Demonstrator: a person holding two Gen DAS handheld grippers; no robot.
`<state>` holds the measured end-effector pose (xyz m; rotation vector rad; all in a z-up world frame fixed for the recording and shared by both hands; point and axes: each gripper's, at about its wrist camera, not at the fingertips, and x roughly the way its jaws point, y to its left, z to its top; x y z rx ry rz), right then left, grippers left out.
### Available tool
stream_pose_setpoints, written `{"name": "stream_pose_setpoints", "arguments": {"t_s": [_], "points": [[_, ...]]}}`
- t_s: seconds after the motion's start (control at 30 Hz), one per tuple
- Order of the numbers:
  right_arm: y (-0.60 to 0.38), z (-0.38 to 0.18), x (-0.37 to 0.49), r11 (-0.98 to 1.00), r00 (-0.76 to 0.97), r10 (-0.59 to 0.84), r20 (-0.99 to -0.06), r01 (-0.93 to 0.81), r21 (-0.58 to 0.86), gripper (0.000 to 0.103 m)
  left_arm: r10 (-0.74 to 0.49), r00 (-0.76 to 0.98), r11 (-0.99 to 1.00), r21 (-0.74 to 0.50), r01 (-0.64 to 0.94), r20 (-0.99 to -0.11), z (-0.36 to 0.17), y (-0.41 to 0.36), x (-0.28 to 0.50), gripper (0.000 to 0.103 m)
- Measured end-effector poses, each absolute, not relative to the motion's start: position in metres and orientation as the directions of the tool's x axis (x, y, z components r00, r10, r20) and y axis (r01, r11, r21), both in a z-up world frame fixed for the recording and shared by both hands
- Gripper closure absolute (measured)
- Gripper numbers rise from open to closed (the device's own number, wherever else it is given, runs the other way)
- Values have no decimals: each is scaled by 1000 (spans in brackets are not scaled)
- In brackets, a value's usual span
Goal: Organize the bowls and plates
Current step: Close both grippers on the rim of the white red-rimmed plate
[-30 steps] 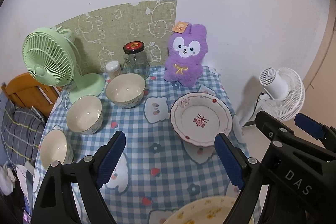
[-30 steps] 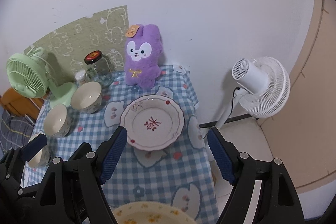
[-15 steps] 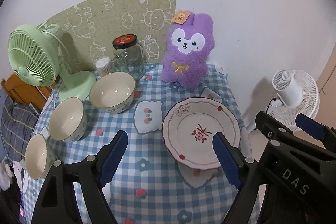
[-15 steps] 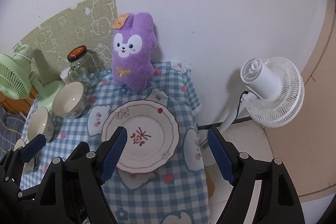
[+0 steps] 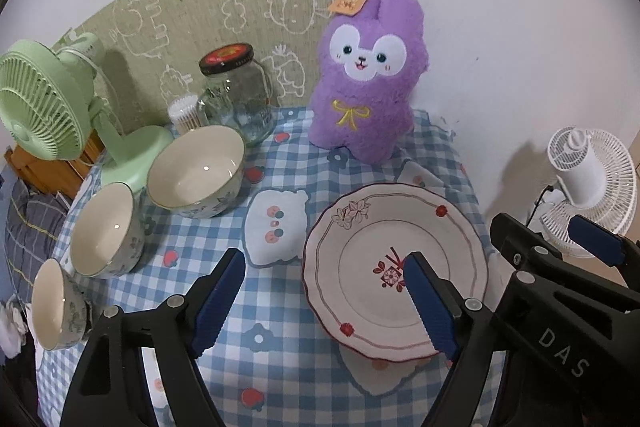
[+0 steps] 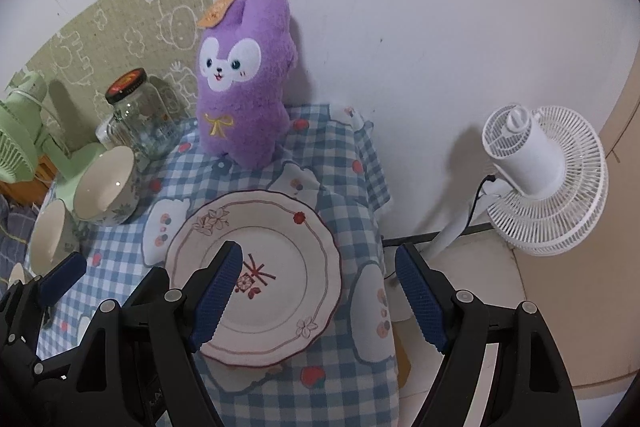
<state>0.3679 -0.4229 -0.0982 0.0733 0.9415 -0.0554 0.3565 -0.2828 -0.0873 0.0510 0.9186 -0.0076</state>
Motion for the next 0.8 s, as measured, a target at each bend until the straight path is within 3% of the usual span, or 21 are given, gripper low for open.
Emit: {"name": "stream_pose_setpoints", "arguments": {"t_s": [0.5,0.6,0.8], "points": [[-424,-153,394,996,528,33,-849,58,74,22,67,541,997,73,-11,-838,-142,-284,384,30],[-426,-164,397,994,513,47,-857,59,90,29,61,523,998,67,-7,-850,-153,-285,388,30],[-426,-180,402,995,487,39,-873,63,79,29,70,496,997,80,-1,-866,-171,-288,393,30]]}}
